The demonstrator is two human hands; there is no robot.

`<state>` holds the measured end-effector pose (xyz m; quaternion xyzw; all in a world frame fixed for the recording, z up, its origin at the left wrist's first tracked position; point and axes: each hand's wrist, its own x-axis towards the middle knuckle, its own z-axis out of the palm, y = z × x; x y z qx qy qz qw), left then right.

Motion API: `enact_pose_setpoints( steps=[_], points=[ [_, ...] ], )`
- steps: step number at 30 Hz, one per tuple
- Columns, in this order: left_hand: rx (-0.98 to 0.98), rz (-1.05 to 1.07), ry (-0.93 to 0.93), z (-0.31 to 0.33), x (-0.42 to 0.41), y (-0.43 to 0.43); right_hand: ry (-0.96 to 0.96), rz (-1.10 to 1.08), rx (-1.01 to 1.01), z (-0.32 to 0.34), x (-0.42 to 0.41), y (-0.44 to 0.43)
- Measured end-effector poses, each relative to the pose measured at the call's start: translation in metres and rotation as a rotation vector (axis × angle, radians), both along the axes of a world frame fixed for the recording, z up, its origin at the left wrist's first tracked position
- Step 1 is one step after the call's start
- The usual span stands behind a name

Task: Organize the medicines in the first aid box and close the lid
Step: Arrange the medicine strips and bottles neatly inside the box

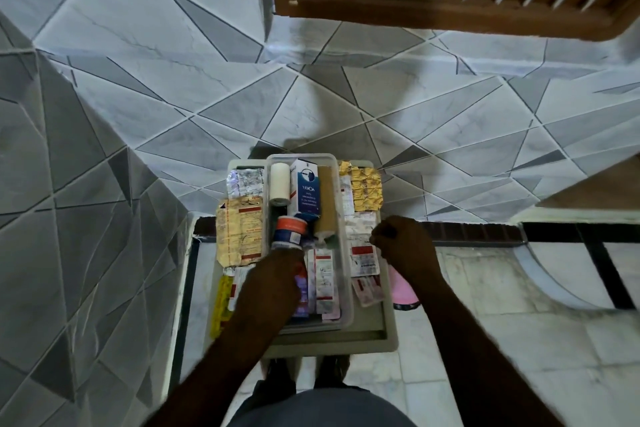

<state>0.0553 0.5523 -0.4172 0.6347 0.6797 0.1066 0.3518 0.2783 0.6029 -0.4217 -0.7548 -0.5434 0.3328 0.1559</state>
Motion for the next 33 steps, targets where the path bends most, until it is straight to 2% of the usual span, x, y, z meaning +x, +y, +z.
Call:
enact_pose_setpoints(
  steps=[3,5,8,11,14,18,24,28,33],
  points=[
    [0.255,0.155,-0.1,0.008,-0.024,0.004,-0.048,-0.028,-0.146,-0.016,0.016,-0.011],
    [0.332,0.247,-0.124,0.007,-0.046,0.006,-0.075,-0.029,-0.217,-0.025,0.017,-0.023],
    [0.264,0.363,-0.079,-0.006,-0.076,0.005,-0.111,0.019,-0.246,-0.037,0.011,-0.042],
    [0.128,0.35,0.013,-0.024,-0.092,-0.003,-0.166,0.077,-0.202,-0.048,0.003,-0.053],
    [0.012,0.345,0.066,-0.034,-0.088,-0.015,-0.18,0.048,-0.122,-0.051,-0.004,-0.057],
    [-0.002,0.357,0.08,-0.042,-0.073,-0.024,-0.171,-0.032,-0.019,-0.051,-0.014,-0.05],
    [0.031,0.279,0.181,-0.054,-0.063,-0.033,-0.159,-0.098,-0.049,-0.053,-0.023,-0.039],
    [0.04,0.268,0.204,-0.059,-0.061,-0.035,-0.004,-0.231,-0.08,-0.053,-0.016,-0.032],
    [0.009,0.306,0.104,-0.061,-0.062,-0.031,0.429,-0.423,-0.217,-0.041,0.004,-0.028]
  ],
)
